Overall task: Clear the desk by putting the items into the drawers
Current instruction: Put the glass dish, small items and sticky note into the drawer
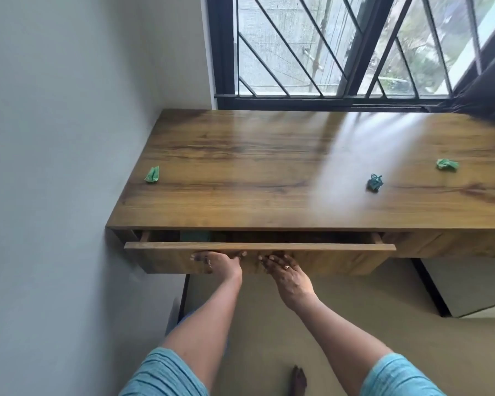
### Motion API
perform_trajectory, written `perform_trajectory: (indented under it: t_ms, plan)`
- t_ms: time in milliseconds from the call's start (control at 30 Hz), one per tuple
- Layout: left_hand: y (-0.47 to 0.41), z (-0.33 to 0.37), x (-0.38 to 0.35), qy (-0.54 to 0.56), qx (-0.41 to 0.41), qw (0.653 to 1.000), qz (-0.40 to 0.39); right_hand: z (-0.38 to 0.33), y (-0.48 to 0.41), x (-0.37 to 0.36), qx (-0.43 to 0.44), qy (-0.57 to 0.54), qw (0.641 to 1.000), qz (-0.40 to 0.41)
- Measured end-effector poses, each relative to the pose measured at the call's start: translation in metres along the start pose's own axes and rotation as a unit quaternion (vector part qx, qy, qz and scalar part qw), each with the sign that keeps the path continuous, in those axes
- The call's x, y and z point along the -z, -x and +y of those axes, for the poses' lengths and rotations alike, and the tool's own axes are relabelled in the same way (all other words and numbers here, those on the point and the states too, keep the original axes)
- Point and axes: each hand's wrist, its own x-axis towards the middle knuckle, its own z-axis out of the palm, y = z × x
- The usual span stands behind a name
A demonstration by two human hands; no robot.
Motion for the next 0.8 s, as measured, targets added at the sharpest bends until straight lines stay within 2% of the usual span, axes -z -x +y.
perform_trajectory:
  t_ms: [267, 500, 633, 700, 800]
  plan:
    - [-0.021, 0.021, -0.009, -0.016, -0.009, 1.0, 0.001, 0.026, -0.029, 0.01, 0.001, -0.081, 0.997, -0.02]
    - [-0.019, 0.019, -0.011, -0.011, -0.013, 1.0, 0.004, 0.036, -0.026, -0.008, 0.01, -0.117, 0.987, -0.109]
    - [0.0, 0.026, -0.007, -0.006, -0.024, 1.0, 0.009, 0.034, -0.02, 0.015, 0.063, -0.078, 0.993, -0.057]
    - [0.013, 0.026, -0.011, -0.047, -0.083, 0.995, 0.031, 0.04, -0.016, 0.026, 0.11, -0.03, 0.993, -0.002]
    - [0.025, 0.034, -0.031, -0.129, -0.261, 0.955, 0.057, 0.06, -0.015, 0.045, 0.17, 0.032, 0.982, 0.075]
